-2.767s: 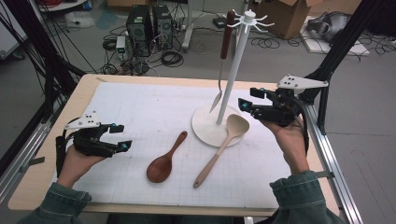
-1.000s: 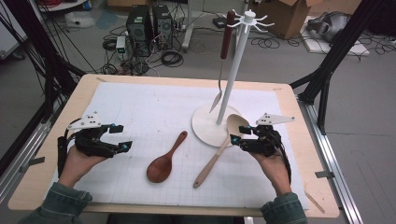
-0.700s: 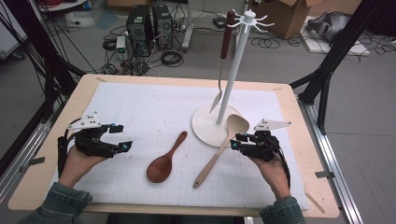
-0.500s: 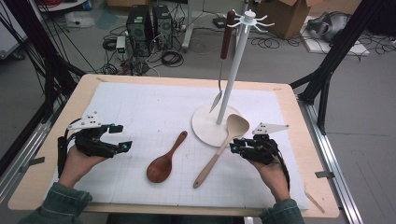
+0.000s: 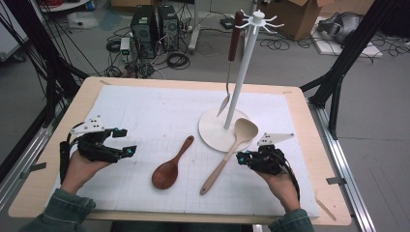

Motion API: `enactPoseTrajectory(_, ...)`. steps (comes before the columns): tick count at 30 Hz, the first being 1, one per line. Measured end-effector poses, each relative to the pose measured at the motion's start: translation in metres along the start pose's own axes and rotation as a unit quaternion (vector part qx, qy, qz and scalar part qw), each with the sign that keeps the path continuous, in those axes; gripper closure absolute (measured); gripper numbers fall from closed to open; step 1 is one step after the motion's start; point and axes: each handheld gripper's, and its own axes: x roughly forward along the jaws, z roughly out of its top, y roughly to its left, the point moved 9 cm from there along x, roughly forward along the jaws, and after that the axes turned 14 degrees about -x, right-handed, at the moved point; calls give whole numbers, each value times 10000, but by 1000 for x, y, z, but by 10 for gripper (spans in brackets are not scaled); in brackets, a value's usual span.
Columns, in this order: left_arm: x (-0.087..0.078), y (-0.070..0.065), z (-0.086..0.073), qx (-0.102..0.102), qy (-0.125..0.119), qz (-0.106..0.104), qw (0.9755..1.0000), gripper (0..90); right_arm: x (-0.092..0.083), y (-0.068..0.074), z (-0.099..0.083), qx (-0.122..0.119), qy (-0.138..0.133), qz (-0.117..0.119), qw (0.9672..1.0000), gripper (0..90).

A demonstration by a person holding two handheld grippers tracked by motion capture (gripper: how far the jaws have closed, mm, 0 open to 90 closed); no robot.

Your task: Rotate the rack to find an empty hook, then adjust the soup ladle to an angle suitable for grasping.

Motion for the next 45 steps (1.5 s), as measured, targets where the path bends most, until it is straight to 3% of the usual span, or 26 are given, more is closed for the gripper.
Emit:
enactPoseTrajectory(11, -4, 3, 1, -25, -56, 70, 10000, 191, 7, 11, -11, -162, 152, 159, 9996, 898)
enactPoseTrajectory(22, -4, 2, 2, -12, -63, 40, 10000, 191, 26, 38, -19, -439, 367, 686, 9960, 897)
enactPoseTrajectory(30, -4, 2, 1, -33, -79, 30, 10000, 191, 39, 55, -22, -716, 581, 984, 9909, 897)
enactPoseTrajectory(40, -4, 1, 1, -6, -60, 55, 10000, 191, 52, 74, -28, -885, 732, 1333, 9844, 898)
enactPoseTrajectory(45, -3, -1, 2, -27, -85, 45, 10000, 191, 57, 84, -27, -1050, 665, 1492, 9810, 898)
